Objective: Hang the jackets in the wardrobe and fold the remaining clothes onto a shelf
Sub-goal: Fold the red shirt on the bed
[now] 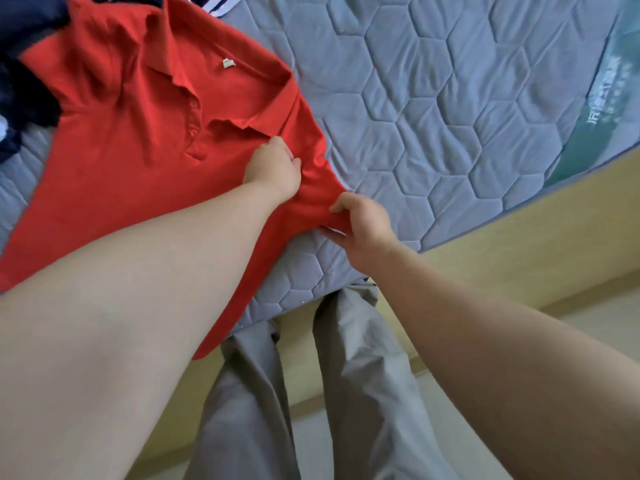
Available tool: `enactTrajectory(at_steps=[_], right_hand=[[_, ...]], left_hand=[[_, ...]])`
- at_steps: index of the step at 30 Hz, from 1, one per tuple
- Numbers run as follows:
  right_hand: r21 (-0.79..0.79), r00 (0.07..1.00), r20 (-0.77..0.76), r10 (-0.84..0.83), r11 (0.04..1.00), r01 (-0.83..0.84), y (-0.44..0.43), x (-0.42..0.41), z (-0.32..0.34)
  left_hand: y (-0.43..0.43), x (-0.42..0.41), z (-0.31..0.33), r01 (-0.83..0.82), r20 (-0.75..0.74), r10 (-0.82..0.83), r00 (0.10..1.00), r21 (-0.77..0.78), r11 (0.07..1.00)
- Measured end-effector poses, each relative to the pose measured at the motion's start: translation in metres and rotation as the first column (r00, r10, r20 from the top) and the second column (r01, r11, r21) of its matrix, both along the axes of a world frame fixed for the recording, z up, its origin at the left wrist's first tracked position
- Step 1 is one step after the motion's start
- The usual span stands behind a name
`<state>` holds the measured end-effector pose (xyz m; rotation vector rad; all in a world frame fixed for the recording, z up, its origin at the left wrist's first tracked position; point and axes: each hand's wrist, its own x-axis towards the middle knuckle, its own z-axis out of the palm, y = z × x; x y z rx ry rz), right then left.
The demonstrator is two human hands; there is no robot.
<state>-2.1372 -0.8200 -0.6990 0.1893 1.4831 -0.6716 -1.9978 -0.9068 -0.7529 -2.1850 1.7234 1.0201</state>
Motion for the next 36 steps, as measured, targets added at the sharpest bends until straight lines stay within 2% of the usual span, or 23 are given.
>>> enactTrajectory(at_steps=[3, 5, 7, 9, 11, 13, 15, 18, 22, 25, 27, 29, 31, 34, 36], right_hand=[[0.135, 0.964, 0.145, -0.224, 0.969, 0.205, 0.010, 0.010, 0.001], [0.215, 0.917, 0.158, -0.366, 0.919, 0.330, 0.015, 0.017, 0.002], [0.249, 0.906, 0.134, -0.401, 0.899, 0.361, 0.020, 0.023, 0.003], [0.205, 0.971, 0.050, -0.233, 0.954, 0.218, 0.021, 0.026, 0.004], [0.106, 0.996, -0.056, 0.062, 0.993, -0.056, 0.020, 0.022, 0.000], [-0.002, 0.941, -0.110, 0.320, 0.947, -0.322, 0.018, 0.017, -0.001], [-0.128, 0.896, -0.115, 0.429, 0.888, -0.441, 0.014, 0.013, -0.003], [-0.214, 0.846, -0.185, 0.500, 0.820, -0.531, 0.006, 0.016, -0.004], [-0.132, 0.725, -0.433, 0.536, 0.758, -0.639, -0.005, 0.027, -0.008], [-0.071, 0.566, -0.594, 0.571, 0.664, -0.744, -0.009, 0.034, -0.008], [-0.002, 0.450, -0.689, 0.568, 0.620, -0.785, -0.010, 0.042, -0.003], [-0.002, 0.386, -0.770, 0.509, 0.603, -0.798, -0.009, 0.052, 0.001], [-0.041, 0.360, -0.820, 0.444, 0.582, -0.812, -0.011, 0.062, 0.004], [-0.105, 0.413, -0.800, 0.436, 0.576, -0.810, -0.019, 0.075, 0.003], [-0.131, 0.446, -0.778, 0.442, 0.581, -0.803, -0.027, 0.083, 0.002]], left_hand=[[0.003, 0.002, -0.001, -0.018, -0.070, 0.019, 0.997, 0.018, 1.000], [0.008, 0.009, 0.001, -0.024, -0.129, 0.027, 0.991, 0.021, 0.999], [0.018, 0.018, 0.007, 0.001, -0.165, -0.008, 0.986, -0.043, 0.999], [0.038, 0.026, 0.017, 0.034, -0.155, -0.052, 0.986, -0.115, 0.993], [0.064, 0.034, 0.025, 0.048, -0.126, -0.064, 0.990, -0.124, 0.991], [0.092, 0.041, 0.029, 0.087, -0.098, -0.097, 0.991, -0.099, 0.991], [0.114, 0.046, 0.029, 0.103, -0.106, -0.110, 0.988, -0.069, 0.992], [0.132, 0.044, 0.024, 0.015, -0.155, -0.021, 0.988, -0.042, 0.999], [0.130, 0.034, 0.022, -0.025, -0.199, 0.017, 0.980, -0.038, 0.999], [0.121, 0.031, 0.022, -0.062, -0.210, 0.054, 0.976, -0.032, 0.998], [0.113, 0.029, 0.023, -0.074, -0.162, 0.069, 0.984, -0.030, 0.997], [0.108, 0.030, 0.025, -0.135, -0.144, 0.136, 0.980, 0.018, 0.991], [0.106, 0.033, 0.024, -0.233, -0.211, 0.246, 0.946, 0.085, 0.969], [0.110, 0.040, 0.013, -0.294, -0.267, 0.317, 0.910, 0.122, 0.948], [0.111, 0.048, 0.006, -0.386, -0.294, 0.419, 0.859, 0.166, 0.907]])
